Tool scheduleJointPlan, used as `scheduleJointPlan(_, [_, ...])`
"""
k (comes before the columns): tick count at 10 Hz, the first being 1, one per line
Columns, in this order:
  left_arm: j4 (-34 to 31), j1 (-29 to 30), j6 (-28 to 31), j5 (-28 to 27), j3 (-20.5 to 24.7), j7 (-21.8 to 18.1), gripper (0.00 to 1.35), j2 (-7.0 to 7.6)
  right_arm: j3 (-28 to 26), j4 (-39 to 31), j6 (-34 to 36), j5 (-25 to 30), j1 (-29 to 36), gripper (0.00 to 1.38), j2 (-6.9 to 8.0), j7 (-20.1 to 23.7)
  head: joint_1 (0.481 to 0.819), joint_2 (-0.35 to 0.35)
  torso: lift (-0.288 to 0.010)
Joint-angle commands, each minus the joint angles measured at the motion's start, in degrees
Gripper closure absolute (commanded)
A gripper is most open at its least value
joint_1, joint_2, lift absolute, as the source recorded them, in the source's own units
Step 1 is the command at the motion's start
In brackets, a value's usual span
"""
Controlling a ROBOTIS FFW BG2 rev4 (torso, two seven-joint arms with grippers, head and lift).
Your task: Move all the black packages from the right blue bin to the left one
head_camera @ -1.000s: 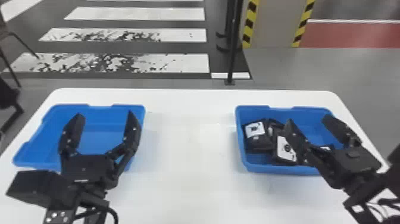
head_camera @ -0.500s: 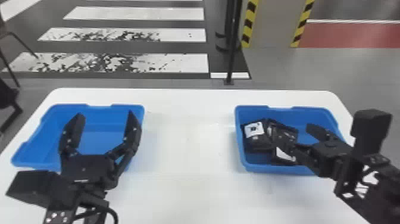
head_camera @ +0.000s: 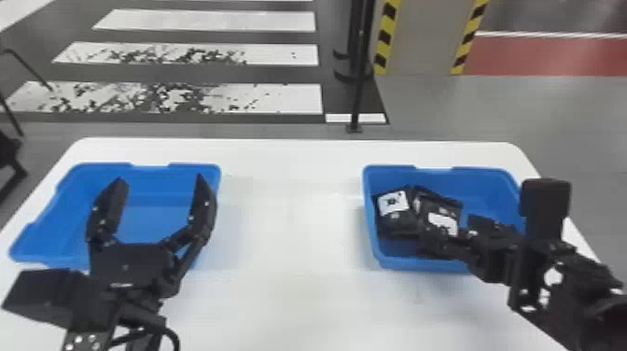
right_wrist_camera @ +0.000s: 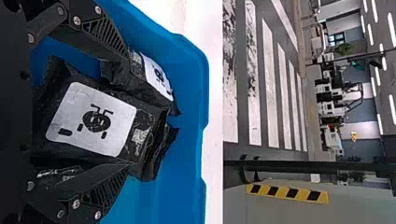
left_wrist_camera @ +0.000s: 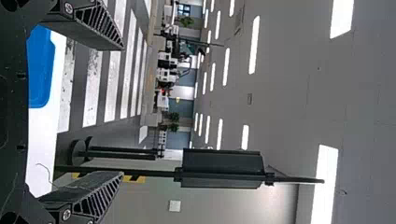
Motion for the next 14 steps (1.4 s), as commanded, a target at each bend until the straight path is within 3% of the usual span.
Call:
scheduleJointPlan(1, [0.3,0.0,-0.1,-0.1,-0.3,0.0,0.11,0.09,0.2,1.2,0.5,-0.4,-0.8,0.23,0.00,-0.1,0.695,-0.024,-0.180])
scheduleJointPlan(6, [0.8,0.0,-1.1,0.4,-0.4,0.0,0.11,0.09,0.0,1.7,3.3,-2.8,-0.2,0.30,0.17,-0.9,0.695,-0.023,-0.180])
scheduleJointPlan(9, [1.2,-0.2,-1.3,0.4,-0.5,0.0,0.11,0.09,-0.6,2.4,3.5,-3.4,-1.1,0.55,0.17,-1.0,0.695,-0.023,-0.180])
scheduleJointPlan(10, [1.4,-0.2,-1.5,0.5,-0.5,0.0,0.11,0.09,-0.8,2.0,4.6,-3.4,-1.1,0.69,0.17,-1.0,0.695,-0.027,-0.180])
scheduleJointPlan(11, [1.4,-0.2,-1.6,0.6,-0.5,0.0,0.11,0.09,-0.9,2.1,5.3,-3.7,-1.2,0.91,0.17,-1.1,0.695,-0.028,-0.180])
scheduleJointPlan(12, [1.5,-0.2,-1.9,0.6,-0.5,0.0,0.11,0.09,-0.9,2.3,6.2,-4.5,-1.2,0.92,0.17,-1.3,0.695,-0.029,-0.180])
scheduleJointPlan(13, [1.7,-0.3,-2.2,0.6,-0.5,0.0,0.11,0.09,-1.0,2.0,6.2,-4.7,-1.1,1.08,0.26,-1.6,0.695,-0.027,-0.180])
scheduleJointPlan(14, [1.8,-0.3,-2.5,0.6,-0.6,0.0,0.11,0.09,-1.6,1.4,5.3,-5.1,-0.7,1.08,0.26,-2.1,0.695,-0.027,-0.180])
